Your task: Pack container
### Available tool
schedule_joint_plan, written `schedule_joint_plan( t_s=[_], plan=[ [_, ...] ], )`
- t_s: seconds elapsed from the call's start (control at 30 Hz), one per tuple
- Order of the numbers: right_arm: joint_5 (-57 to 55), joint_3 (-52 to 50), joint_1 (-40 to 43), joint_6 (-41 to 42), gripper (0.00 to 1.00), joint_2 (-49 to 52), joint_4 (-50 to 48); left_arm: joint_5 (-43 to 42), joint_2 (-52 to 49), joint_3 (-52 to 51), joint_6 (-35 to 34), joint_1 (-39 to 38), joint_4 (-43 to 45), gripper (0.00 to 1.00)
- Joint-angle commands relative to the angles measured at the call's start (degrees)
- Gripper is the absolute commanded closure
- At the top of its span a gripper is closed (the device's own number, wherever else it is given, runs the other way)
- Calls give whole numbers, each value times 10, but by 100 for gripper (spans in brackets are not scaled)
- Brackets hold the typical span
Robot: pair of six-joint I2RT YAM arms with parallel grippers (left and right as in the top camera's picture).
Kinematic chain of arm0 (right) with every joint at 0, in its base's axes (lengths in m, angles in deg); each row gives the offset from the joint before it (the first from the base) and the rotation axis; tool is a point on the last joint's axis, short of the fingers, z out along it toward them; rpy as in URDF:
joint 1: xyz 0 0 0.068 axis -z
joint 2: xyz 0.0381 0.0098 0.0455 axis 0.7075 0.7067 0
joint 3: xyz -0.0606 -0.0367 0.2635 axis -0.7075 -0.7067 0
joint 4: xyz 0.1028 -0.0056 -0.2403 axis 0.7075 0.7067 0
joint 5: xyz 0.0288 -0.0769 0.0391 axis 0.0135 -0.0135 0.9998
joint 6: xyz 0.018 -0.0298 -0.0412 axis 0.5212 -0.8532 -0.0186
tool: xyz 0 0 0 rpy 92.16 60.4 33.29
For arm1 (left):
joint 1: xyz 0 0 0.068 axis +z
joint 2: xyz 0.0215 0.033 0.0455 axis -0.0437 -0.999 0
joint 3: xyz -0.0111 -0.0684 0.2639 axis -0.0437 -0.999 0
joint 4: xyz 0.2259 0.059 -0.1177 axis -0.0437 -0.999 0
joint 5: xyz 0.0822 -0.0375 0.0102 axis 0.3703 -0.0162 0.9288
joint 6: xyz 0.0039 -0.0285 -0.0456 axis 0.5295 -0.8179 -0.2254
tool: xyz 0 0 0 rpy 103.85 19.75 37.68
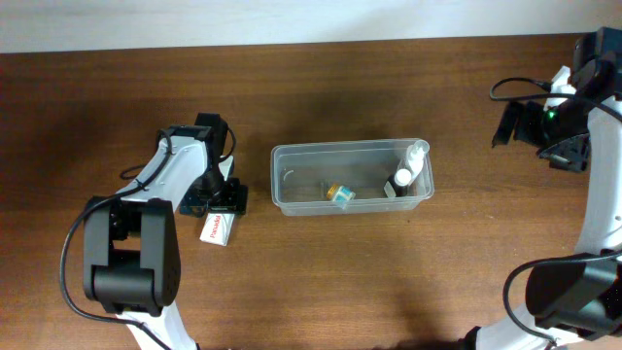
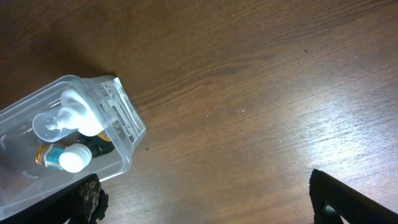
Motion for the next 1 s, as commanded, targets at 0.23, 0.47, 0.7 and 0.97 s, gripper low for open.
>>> schedule_joint_plan(
  t_s=[0.23, 0.47, 0.7, 0.97],
  plan=[
    [-5, -4, 0, -5, 2, -1, 1, -9, -4, -26, -3, 0, 2, 38],
    [-5, -4, 0, -5, 2, -1, 1, -8, -4, -35, -3, 0, 12, 51],
    [-5, -4, 0, -5, 2, -1, 3, 3, -4, 23, -3, 0, 14, 56],
    [-5, -4, 0, -6, 2, -1, 5, 2, -4, 195, -3, -2, -56, 56]
  ],
)
